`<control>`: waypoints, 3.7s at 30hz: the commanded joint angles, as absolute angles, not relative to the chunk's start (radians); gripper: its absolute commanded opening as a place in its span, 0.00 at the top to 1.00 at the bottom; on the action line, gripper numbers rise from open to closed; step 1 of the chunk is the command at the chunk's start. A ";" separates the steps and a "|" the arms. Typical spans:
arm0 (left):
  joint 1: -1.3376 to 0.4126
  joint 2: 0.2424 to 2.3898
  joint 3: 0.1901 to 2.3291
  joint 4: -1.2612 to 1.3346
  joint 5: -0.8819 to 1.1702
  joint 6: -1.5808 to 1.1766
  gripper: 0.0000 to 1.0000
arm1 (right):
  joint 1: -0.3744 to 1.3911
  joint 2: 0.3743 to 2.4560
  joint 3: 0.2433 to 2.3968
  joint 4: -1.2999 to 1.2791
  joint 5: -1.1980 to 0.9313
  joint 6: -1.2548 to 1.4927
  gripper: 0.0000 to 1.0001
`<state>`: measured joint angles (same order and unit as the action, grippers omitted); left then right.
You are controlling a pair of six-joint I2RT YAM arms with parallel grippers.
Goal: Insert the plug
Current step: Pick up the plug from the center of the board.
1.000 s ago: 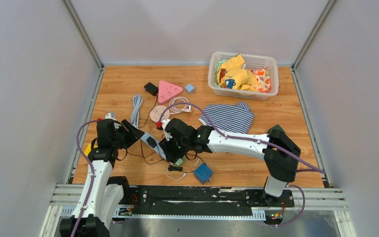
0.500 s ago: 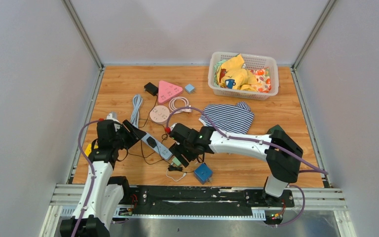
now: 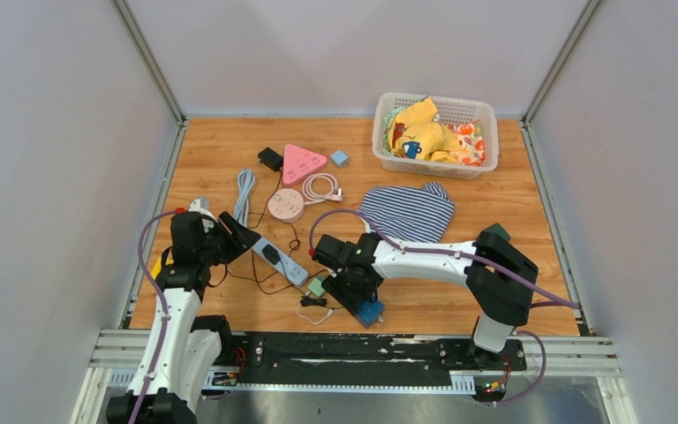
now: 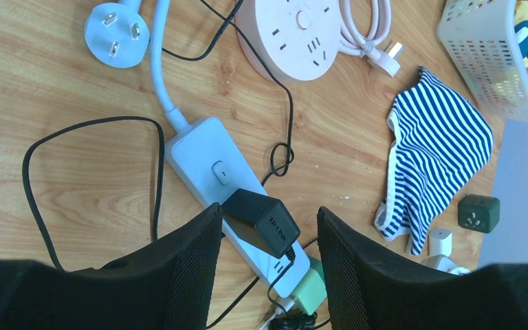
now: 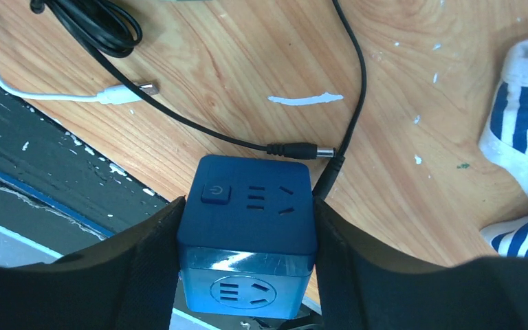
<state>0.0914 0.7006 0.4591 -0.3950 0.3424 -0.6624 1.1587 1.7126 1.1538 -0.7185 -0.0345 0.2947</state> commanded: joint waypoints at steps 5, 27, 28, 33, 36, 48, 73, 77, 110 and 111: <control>0.092 0.660 0.482 -0.436 0.377 -0.636 0.45 | 1.164 1.689 1.181 -0.772 -0.004 0.283 0.66; -0.102 0.622 0.437 -0.031 0.508 -0.804 0.32 | 0.855 1.433 1.247 -0.306 -0.105 0.635 0.75; -0.119 0.626 0.443 -0.031 0.502 -0.793 0.29 | 0.844 1.433 1.246 -0.279 -0.109 0.656 0.75; -0.218 0.643 0.476 -0.028 0.463 -0.768 0.18 | 0.824 1.436 1.235 -0.144 -0.115 0.767 0.75; -0.286 0.639 0.499 -0.028 0.420 -0.722 0.16 | 0.824 1.448 1.246 -0.103 -0.107 0.826 0.75; -0.452 0.726 0.572 -0.020 0.274 -0.615 0.14 | 0.834 1.511 1.296 -0.025 -0.162 0.928 0.75; -0.504 0.687 0.567 -0.006 0.367 -0.267 1.00 | 0.811 1.516 1.260 -0.110 -0.680 0.699 0.74; -0.505 0.677 0.563 -0.008 0.547 -0.074 1.00 | 0.800 1.515 1.247 -0.122 -0.782 0.674 0.75; -0.489 0.729 0.741 -0.366 -0.053 -0.328 0.00 | 0.856 1.402 1.210 -0.329 -0.215 0.332 1.00; -0.469 0.744 0.750 -0.385 -0.063 -0.355 0.00 | 0.874 1.404 1.205 -0.317 -0.192 0.318 1.00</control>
<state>-0.5022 0.7010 0.6922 -0.2604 0.1013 -0.2668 0.8062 1.4242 1.1954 -0.3176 -0.3176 0.4149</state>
